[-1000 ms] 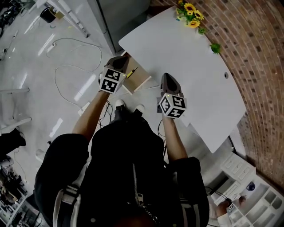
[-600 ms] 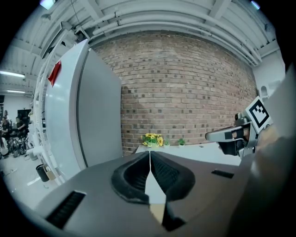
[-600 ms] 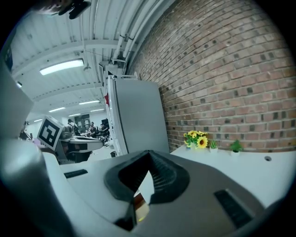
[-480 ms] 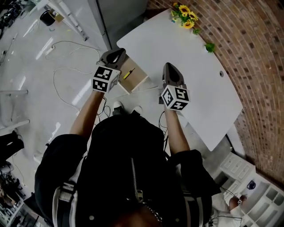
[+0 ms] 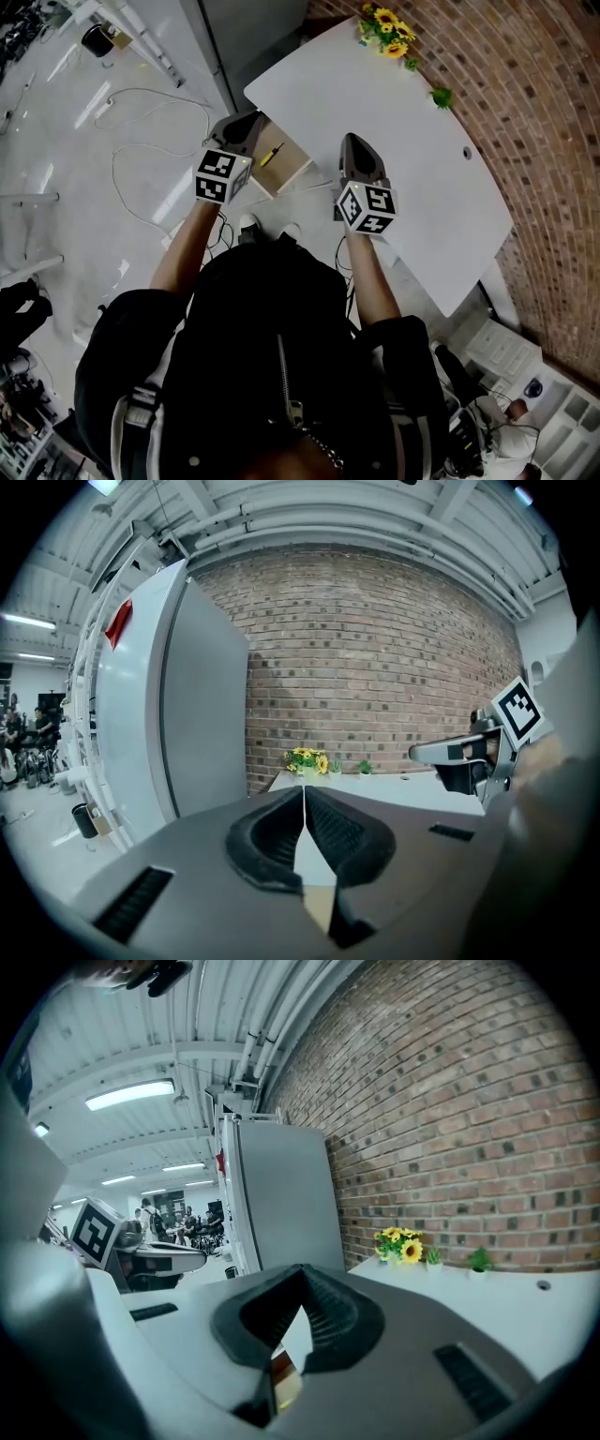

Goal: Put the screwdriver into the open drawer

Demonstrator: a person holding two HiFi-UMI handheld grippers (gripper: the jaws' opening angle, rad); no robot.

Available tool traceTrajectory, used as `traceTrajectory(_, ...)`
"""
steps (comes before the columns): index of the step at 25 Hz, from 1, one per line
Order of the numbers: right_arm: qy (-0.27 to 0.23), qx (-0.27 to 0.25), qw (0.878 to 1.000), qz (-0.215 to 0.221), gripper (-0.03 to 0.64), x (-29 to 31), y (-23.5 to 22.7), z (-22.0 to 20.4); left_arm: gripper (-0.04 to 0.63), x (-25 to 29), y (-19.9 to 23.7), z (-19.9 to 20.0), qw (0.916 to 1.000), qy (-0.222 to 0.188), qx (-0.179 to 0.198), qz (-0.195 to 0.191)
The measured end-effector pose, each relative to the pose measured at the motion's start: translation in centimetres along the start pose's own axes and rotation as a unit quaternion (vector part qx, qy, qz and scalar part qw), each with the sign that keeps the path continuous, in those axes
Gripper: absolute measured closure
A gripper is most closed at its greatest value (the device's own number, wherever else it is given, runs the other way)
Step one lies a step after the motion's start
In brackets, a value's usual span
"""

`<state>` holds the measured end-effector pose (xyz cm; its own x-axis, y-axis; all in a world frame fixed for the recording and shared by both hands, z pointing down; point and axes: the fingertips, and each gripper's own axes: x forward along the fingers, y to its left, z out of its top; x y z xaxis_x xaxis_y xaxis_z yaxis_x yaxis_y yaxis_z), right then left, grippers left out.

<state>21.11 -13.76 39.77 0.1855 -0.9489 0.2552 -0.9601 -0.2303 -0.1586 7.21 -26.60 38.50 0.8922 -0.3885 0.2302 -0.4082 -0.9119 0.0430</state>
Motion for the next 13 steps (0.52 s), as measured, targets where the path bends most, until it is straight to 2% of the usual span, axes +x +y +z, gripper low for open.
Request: traceTrajectory(13,0.006,0.007,1.000,-0.002,0.612,-0.5,-0.3,-1.0,0.568,0.1,-0.3,-1.3,0.9999,0.013,-0.003,-0.001)
